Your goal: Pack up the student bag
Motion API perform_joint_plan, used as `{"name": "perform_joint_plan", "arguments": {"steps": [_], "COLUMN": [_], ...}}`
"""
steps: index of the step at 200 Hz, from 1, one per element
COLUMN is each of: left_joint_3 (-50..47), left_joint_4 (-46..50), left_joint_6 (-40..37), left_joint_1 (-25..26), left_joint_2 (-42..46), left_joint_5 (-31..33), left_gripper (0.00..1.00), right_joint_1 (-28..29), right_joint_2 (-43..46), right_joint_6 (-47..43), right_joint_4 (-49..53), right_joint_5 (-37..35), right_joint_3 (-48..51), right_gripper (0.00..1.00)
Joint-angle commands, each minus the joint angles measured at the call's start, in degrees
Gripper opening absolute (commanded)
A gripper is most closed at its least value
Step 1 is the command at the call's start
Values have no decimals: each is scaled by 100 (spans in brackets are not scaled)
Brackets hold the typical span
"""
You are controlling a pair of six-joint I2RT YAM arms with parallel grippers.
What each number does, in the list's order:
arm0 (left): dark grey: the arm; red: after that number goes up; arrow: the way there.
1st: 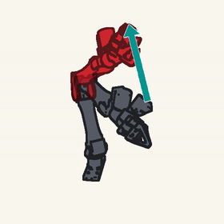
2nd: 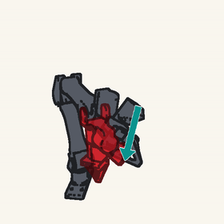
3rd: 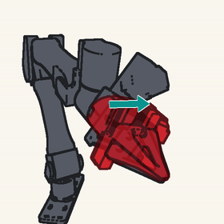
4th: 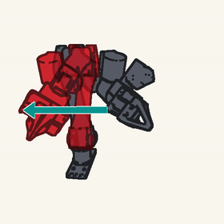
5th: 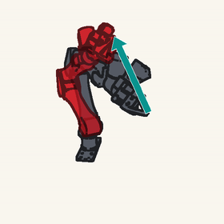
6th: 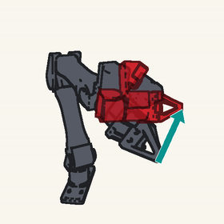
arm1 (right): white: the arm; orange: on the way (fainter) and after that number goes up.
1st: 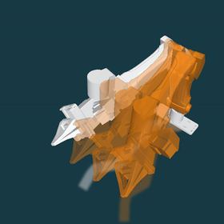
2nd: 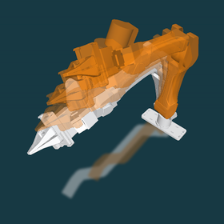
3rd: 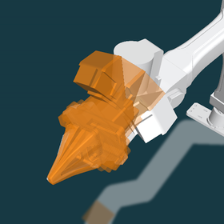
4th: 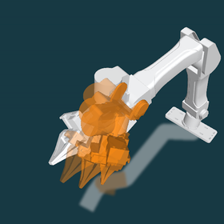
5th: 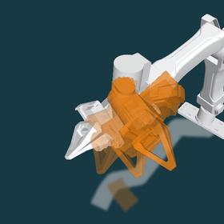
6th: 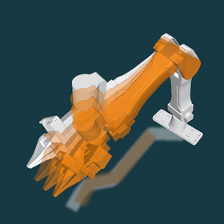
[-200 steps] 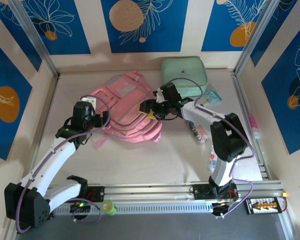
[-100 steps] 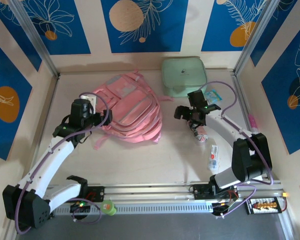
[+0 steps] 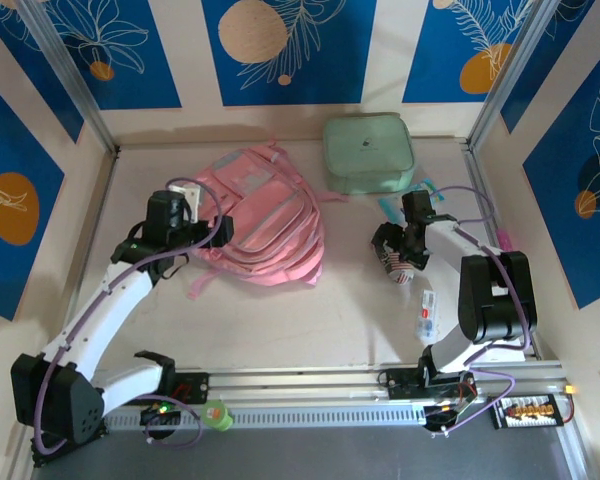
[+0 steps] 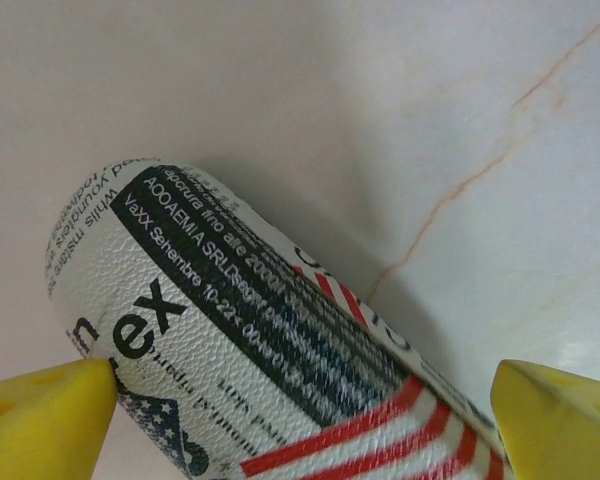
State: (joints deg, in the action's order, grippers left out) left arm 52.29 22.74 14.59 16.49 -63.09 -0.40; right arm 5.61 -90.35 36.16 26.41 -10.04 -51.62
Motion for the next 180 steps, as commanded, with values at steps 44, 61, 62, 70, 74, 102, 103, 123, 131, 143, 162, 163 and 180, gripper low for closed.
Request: {"name": "perform_joint_plan", "arguments": {"steps": [44,61,62,70,74,102,103,123,131,143,162,163,180], "left_joint_3": [248,246,242,245,243,249,252,256,271,298,381,384,430], "left_joint_4": [-183,-174,-174,-166,-158,-138,-138,-115,-104,-65,10,10,29], "left_joint_6": [184,191,188,185,185,188,186,189,194,172,126,125,71], "left_joint_1": [-71,-67,-67,-67,-67,-67,-67,-67,-67,-65,-50,-45,-10], "left_joint_2": [-72,-64,-59,-54,-54,-54,-54,-71,-85,-123,-223,-226,-307], "left_joint_5": [-337,-348,-347,-346,-346,-363,-364,-380,-397,-461,-626,-636,-798], "left_gripper": [100,100,100,100,100,100,100,100,100,100,100,100,100], "right_joint_1": [569,621,623,642,653,709,707,752,763,772,771,778,779], "right_joint_2": [97,62,52,39,28,-18,-18,-1,-9,-68,-161,-165,-214], "right_joint_6": [365,365,365,383,398,564,574,698,716,717,700,699,684], "right_joint_4": [202,247,249,265,274,290,288,225,206,214,236,234,218], "right_joint_5": [-187,-321,-326,-364,-387,-326,-324,-279,-270,-278,-299,-302,-322], "right_joint_3": [116,108,108,108,103,138,136,200,205,189,143,139,133], "right_gripper": [96,95,95,95,95,87,87,83,82,82,81,81,80]}}
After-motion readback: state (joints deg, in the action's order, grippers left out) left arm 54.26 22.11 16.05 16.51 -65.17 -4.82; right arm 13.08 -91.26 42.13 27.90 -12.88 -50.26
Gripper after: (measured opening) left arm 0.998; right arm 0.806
